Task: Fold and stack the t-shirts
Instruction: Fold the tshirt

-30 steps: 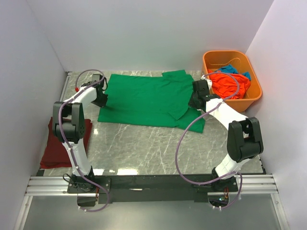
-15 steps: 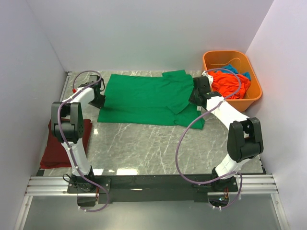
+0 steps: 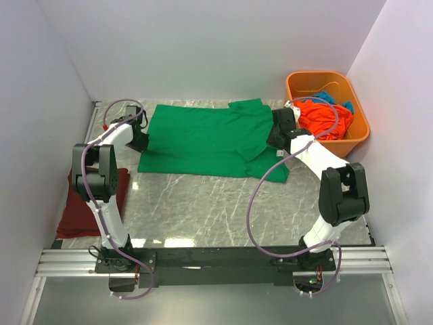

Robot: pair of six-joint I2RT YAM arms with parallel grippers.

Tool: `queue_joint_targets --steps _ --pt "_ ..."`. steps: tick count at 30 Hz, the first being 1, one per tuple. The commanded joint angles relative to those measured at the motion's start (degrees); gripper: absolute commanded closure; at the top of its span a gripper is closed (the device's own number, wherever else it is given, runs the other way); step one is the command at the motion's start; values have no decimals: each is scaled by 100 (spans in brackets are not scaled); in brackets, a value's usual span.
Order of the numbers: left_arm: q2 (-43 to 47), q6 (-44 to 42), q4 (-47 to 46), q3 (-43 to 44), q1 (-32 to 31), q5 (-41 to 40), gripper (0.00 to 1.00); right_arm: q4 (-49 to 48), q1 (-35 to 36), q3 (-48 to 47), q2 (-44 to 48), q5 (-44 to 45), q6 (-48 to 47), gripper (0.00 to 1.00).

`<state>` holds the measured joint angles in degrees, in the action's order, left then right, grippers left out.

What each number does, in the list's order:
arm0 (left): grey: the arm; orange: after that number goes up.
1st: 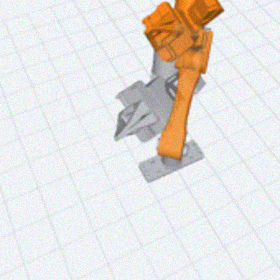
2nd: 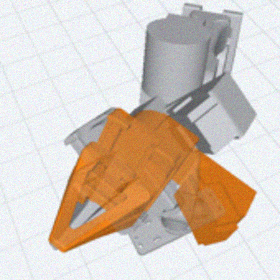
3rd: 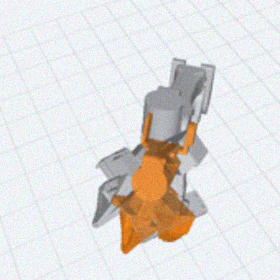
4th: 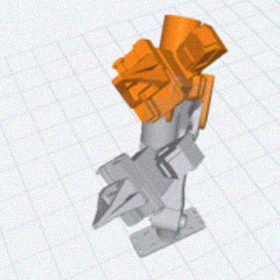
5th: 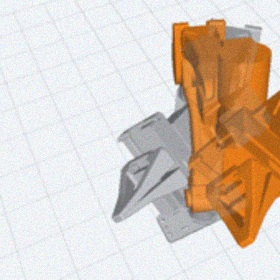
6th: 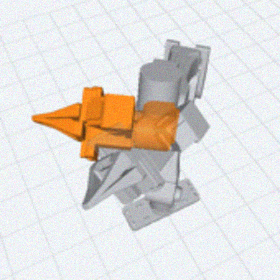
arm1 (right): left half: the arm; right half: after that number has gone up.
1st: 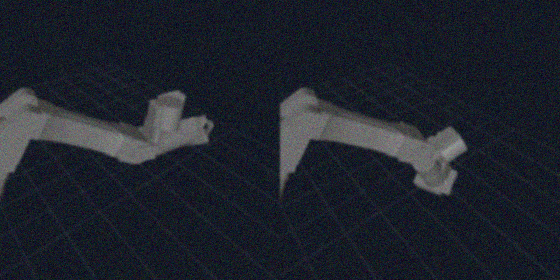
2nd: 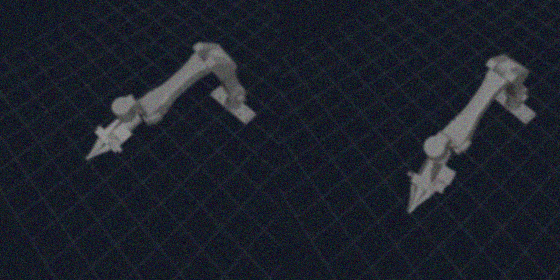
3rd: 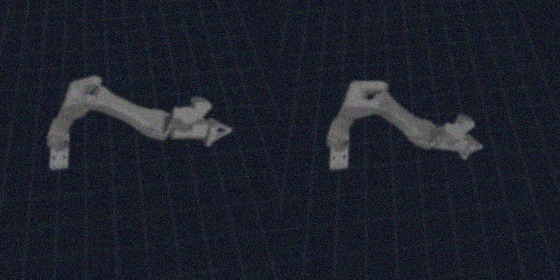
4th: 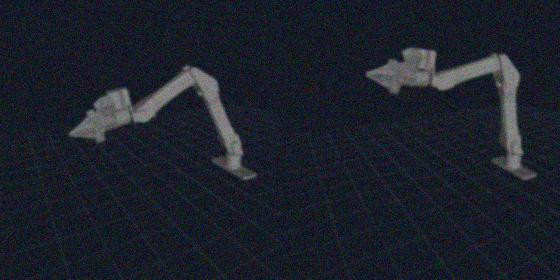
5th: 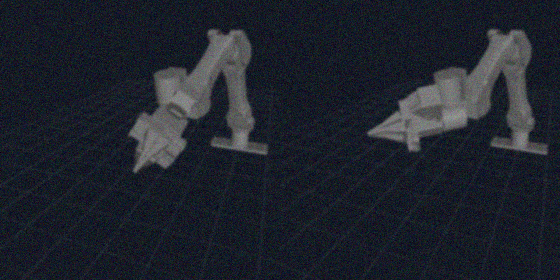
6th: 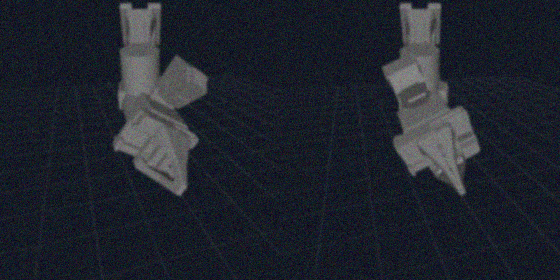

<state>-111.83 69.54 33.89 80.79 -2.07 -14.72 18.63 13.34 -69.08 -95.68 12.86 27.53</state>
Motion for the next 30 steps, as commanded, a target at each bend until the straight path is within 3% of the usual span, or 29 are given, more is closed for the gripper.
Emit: queue_joint_targets --steps 1,5,6,7,8,9,10,11,14,18,22,26,30 --pt "-5 -116 -128 191 31 22 99 -149 -78 -114 -82 155 -46 100" --pt "3 -125 -189 130 48 22 99 -158 -95 -185 -205 138 -64 100" --pt "12 -159 -233 112 57 57 95 -158 -95 -228 -258 138 -72 99" --pt "21 -177 -268 103 57 66 92 -150 -113 -255 -284 120 -90 96" --pt "56 -221 -304 42 66 75 86 -141 -113 -281 -319 76 -116 87" --pt "100 -282 -539 -19 75 188 71 -141 -113 -325 -363 59 -125 80" --pt "292 -344 -715 -107 75 258 64 -123 -113 -334 -381 41 -160 64" --pt "424 -431 -865 -325 75 285 47 -123 -121 -352 -381 6 -169 57" --pt "881 -564 -1288 -530 101 365 24 -97 -121 -431 -285 -38 -178 41" --pt "1382 -634 -1147 -704 49 435 25 27 -52 -292 -110 -213 -108 40" --pt "2084 -442 -1087 -1608 -189 268 27 -271 141 245 119 -328 33 44" --pt "2490 -301 -1323 -2365 -303 610 34 -553 291 553 -64 -591 174 44" --pt "2938 -335 -1613 -2981 -610 812 34 -1036 274 834 -214 -829 305 36"
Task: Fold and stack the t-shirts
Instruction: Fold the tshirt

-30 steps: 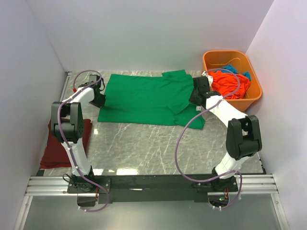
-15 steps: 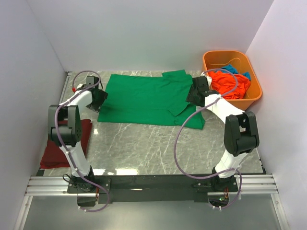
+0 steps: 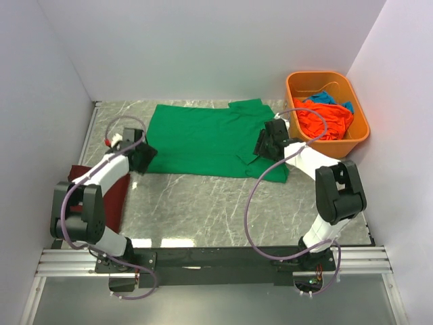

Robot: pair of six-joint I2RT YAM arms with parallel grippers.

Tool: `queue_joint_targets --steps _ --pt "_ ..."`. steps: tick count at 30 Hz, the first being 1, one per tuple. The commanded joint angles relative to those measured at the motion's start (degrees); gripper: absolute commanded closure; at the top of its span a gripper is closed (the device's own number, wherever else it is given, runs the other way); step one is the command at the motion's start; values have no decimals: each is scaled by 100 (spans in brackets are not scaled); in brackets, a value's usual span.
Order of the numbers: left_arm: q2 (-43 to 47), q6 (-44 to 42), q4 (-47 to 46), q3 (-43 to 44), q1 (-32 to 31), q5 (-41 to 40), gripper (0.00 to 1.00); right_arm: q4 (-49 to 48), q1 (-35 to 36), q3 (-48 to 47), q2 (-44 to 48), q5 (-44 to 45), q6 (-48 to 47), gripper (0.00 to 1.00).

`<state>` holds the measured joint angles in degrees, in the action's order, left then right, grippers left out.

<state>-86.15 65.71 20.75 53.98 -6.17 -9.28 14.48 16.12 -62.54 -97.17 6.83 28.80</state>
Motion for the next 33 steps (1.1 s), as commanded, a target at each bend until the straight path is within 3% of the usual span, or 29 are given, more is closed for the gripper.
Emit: queue_joint_targets --steps 1,7,15,33 --pt "432 -5 -343 -474 -313 330 34 -822 5 225 -101 -304 214 33" --pt "897 -172 -555 -950 -595 717 34 -1429 -4 357 -470 -384 390 32" --pt "1170 -445 -370 -783 -639 717 34 -1755 -4 164 -786 -419 521 34" --pt "898 -463 -353 -608 -639 735 35 -1379 5 -1365 -1533 -1131 873 36"
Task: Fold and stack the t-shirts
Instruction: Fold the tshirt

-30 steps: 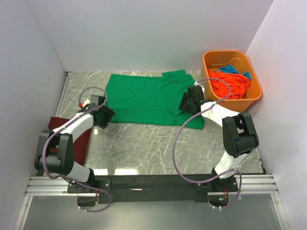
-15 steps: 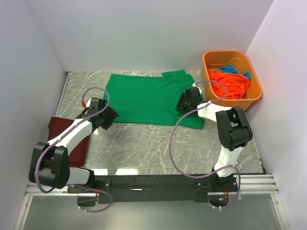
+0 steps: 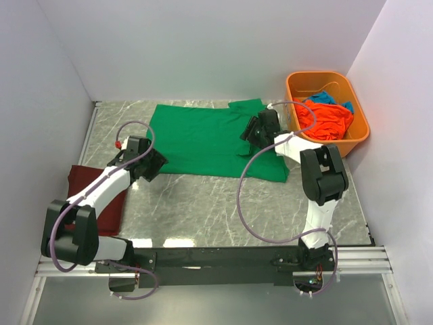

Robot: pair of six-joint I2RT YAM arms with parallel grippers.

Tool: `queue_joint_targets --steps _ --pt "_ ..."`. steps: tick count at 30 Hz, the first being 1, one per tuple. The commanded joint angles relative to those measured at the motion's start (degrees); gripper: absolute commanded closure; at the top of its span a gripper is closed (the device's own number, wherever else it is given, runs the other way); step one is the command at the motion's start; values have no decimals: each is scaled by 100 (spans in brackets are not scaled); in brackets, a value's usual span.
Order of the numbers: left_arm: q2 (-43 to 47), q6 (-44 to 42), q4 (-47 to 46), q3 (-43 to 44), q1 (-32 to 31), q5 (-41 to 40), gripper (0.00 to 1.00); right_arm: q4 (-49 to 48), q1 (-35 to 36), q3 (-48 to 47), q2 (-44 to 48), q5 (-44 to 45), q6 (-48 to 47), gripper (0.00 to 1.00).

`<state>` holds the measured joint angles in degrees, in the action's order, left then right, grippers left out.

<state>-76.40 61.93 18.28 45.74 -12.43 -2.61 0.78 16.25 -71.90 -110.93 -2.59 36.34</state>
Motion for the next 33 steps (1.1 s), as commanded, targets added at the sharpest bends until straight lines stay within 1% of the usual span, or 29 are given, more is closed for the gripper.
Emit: queue_joint_targets --steps 1,5,9,12,18,21,22,24,25,27,28,31,33 --pt "-94 -76 -97 234 -14 68 35 10 -8 -517 -226 -198 111 36" --pt "-191 -76 -71 331 -14 59 35 203 -43 -1167 -700 -329 110 36" --pt "-252 -41 -9 418 -14 -2 33 335 -96 -1520 -833 -348 84 36" --pt "-279 -15 96 462 -14 -99 32 484 -131 -1643 -693 -313 14 36" --pt "-244 82 316 384 47 -310 32 731 -157 -1398 -69 -128 -109 36" --pt "-191 73 368 313 135 -380 35 793 -157 -845 439 -23 -74 37" --pt "-191 47 360 287 222 -363 38 697 -157 -365 824 13 -48 37" --pt "-174 -5 378 234 337 -406 41 600 -157 121 1239 65 22 39" --pt "-173 -6 404 217 372 -450 43 564 -157 550 1624 66 57 40" --pt "-200 -32 413 164 512 -521 46 520 -140 983 2004 118 145 43" --pt "-226 -32 378 129 557 -547 48 494 -140 1394 2371 118 154 43" --pt "-349 47 264 32 741 -556 51 467 -149 2054 2961 145 242 44" --pt "-471 161 141 23 794 -548 51 493 -157 2311 3182 92 286 46"
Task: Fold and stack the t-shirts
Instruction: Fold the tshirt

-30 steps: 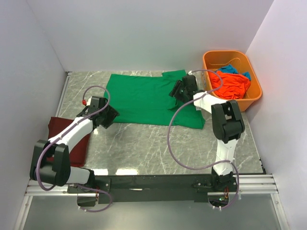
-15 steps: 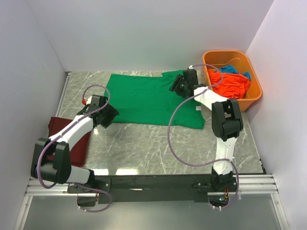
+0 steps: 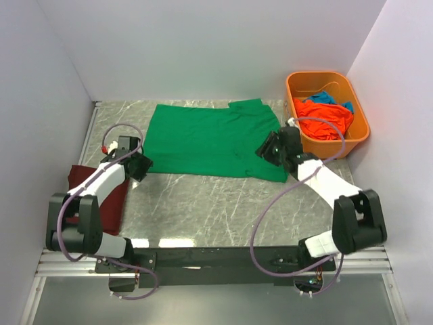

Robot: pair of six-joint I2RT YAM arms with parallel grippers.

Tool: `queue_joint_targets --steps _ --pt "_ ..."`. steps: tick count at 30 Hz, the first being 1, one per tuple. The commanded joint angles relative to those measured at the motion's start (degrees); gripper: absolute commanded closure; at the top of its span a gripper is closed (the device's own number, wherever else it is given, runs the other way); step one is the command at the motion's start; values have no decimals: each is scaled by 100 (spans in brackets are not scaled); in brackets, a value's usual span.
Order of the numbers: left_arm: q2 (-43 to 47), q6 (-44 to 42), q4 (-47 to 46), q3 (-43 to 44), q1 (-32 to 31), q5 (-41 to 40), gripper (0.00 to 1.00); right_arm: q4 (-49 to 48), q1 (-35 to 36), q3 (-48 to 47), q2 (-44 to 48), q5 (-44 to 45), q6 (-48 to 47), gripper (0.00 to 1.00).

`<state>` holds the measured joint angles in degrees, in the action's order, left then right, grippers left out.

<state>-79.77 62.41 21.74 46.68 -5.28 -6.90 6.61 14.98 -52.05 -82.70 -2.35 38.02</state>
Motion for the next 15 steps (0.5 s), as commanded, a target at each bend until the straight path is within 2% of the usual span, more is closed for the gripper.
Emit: queue_joint_targets --steps 1,10,15 --pt "-188 148 -257 -53 88 -119 51 -81 -22 527 533 51 144 47" --pt "-707 377 -600 78 203 -760 49 191 -74 1337 1352 226 188 47" --pt "-883 307 -846 26 247 -1033 50 174 -320 1566 1449 253 153 47"
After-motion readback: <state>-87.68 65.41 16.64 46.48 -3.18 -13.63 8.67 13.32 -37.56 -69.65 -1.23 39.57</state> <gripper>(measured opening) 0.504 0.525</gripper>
